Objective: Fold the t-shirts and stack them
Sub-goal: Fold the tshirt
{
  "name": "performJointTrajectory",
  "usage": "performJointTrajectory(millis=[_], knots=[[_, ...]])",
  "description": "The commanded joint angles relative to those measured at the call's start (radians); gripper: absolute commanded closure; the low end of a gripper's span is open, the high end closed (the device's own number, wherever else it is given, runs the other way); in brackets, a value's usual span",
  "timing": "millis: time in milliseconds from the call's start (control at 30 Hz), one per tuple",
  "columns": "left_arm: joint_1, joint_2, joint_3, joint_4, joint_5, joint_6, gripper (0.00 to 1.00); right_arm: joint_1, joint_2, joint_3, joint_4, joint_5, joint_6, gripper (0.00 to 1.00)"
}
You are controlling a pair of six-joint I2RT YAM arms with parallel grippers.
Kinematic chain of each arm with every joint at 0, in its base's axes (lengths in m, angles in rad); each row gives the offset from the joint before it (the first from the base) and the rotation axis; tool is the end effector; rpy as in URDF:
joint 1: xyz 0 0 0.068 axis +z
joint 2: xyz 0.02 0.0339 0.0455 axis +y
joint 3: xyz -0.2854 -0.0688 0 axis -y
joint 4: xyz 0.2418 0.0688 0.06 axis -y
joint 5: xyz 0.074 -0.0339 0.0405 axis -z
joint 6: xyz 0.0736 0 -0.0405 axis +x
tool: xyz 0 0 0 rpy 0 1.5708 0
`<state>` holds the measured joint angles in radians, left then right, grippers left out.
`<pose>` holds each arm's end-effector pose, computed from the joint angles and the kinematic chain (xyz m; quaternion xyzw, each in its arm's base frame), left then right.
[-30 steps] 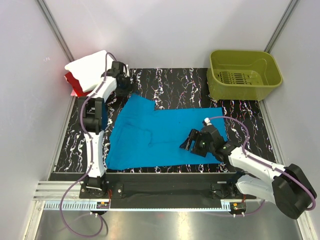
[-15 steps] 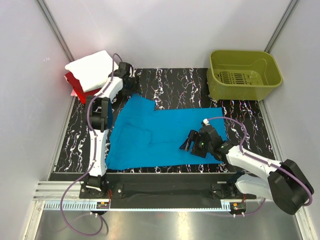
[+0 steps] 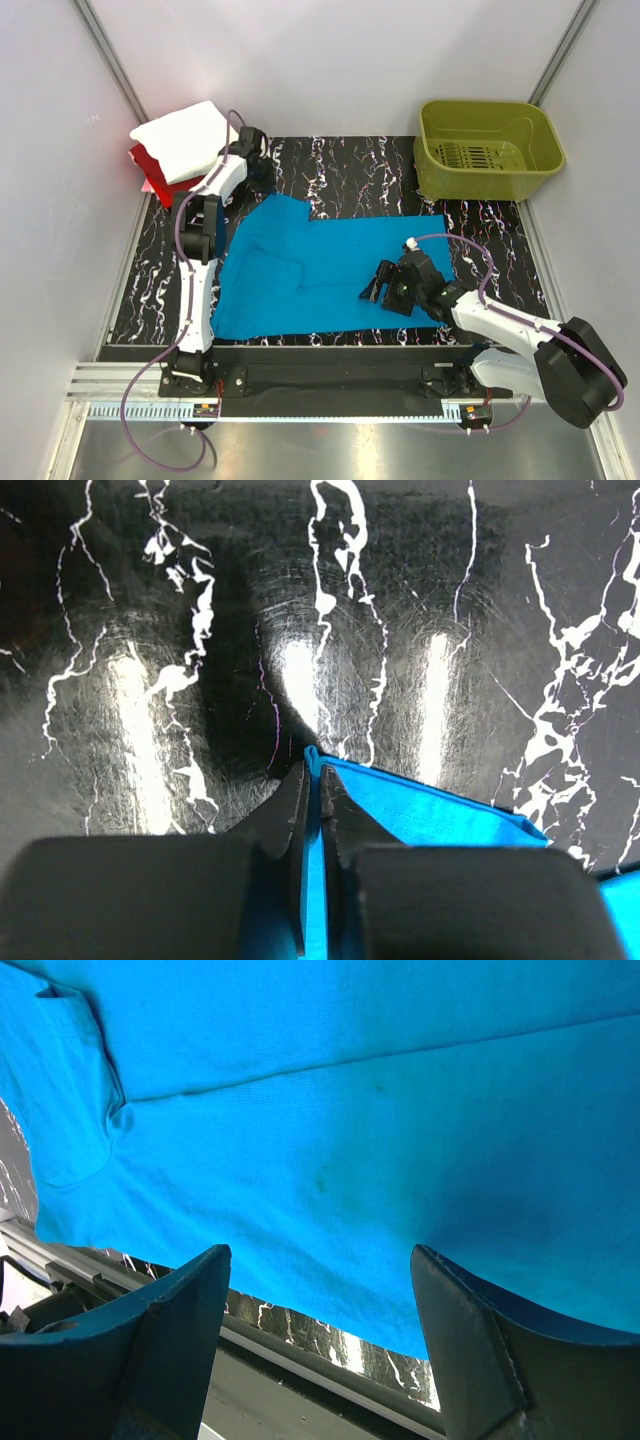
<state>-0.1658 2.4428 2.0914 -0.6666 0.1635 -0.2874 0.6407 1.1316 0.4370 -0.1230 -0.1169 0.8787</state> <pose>0.5535 -0.1048 0.1454 -0.0360 0.9584 -0.1377 0.2474 0.1740 0.1404 0.1558 0.0889 0.9243 0.2922 0.2288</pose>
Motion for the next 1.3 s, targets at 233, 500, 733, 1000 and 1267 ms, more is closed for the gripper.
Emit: performJointTrajectory(millis=[233,500,733,1000,1267], knots=[[-0.017,-0.313,-0.192,-0.056,0.002,0.005,1.00,-0.031,-0.032,0.292,-0.351,0.299,-0.026,0.02],[-0.017,-0.568,-0.398,-0.064,0.001,-0.001,1.00,-0.495,0.224,0.577,-0.454,0.256,-0.225,0.14],[-0.021,-0.631,-0.459,-0.085,0.025,0.001,1.00,-0.668,0.488,0.749,-0.387,0.211,-0.273,0.33],[-0.024,-0.647,-0.479,-0.088,0.037,0.020,1.00,-0.733,0.717,0.810,-0.225,0.120,-0.302,0.43],[-0.024,-0.643,-0.502,-0.076,0.039,0.031,1.00,-0.734,0.842,0.861,-0.129,0.063,-0.305,0.45]])
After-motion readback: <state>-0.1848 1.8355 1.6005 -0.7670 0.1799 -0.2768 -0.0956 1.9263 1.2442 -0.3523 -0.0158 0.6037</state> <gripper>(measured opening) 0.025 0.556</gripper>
